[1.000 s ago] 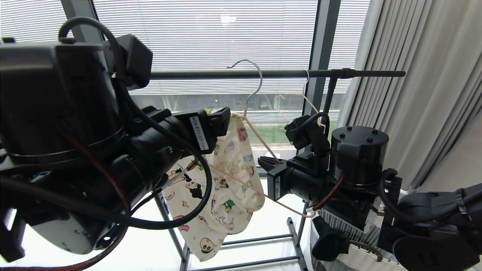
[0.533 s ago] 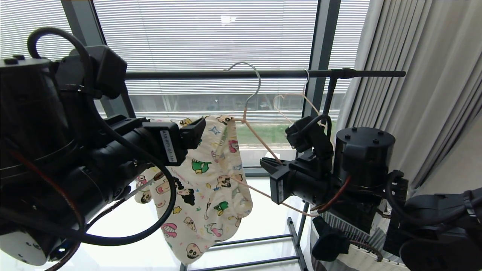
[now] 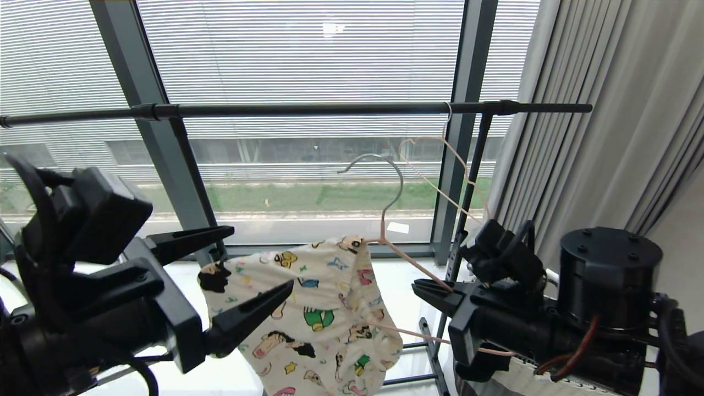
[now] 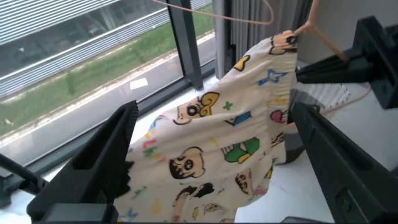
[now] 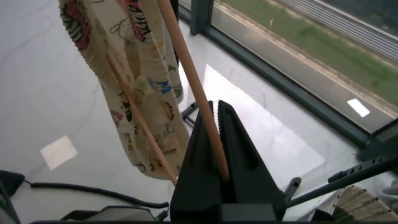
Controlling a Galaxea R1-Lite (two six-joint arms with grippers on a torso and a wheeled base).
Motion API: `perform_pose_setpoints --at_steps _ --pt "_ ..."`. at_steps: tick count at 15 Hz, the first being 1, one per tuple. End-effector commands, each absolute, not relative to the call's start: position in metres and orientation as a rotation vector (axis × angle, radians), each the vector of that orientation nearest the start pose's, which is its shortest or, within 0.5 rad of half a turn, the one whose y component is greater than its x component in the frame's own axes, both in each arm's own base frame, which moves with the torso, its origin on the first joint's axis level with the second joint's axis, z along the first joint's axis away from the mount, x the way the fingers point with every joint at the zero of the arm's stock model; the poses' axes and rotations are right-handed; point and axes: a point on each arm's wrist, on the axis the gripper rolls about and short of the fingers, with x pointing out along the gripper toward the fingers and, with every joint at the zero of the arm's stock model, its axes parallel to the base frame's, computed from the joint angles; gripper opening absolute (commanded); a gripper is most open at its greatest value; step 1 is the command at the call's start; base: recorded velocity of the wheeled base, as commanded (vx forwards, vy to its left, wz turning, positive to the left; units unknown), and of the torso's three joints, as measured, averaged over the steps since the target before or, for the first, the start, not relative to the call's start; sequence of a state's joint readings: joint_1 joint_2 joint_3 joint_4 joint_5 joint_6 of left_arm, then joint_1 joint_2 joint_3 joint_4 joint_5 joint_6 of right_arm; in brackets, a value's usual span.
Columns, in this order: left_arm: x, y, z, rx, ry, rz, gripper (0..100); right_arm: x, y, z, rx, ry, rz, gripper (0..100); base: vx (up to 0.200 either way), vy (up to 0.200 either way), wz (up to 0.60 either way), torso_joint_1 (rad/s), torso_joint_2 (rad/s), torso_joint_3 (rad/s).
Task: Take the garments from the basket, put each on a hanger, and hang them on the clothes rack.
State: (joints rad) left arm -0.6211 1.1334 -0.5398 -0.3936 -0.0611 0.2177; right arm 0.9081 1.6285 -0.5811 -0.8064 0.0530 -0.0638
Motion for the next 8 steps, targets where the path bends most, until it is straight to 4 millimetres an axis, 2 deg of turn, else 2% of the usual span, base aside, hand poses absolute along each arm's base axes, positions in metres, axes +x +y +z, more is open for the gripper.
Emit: perform_pose_setpoints --at_steps 1,4,8 --pt "0.120 -0.085 0.208 0.283 0.118 -0.720 100 0.150 0.195 0.162 -0.198 0.176 0.995 0 0.000 0.000 0.00 0.000 0.00 0.000" --pt "0.121 -0.089 0.199 0.330 0.133 -0.807 100 0.143 0.190 0.155 -0.269 0.166 1.049 0 0.000 0.000 0.00 0.000 0.00 0.000" --pt "0.118 -0.091 0.184 0.431 0.131 -0.944 100 0.140 0.195 0.153 -0.293 0.160 1.084 0 0.000 0.000 0.00 0.000 0.00 0.000"
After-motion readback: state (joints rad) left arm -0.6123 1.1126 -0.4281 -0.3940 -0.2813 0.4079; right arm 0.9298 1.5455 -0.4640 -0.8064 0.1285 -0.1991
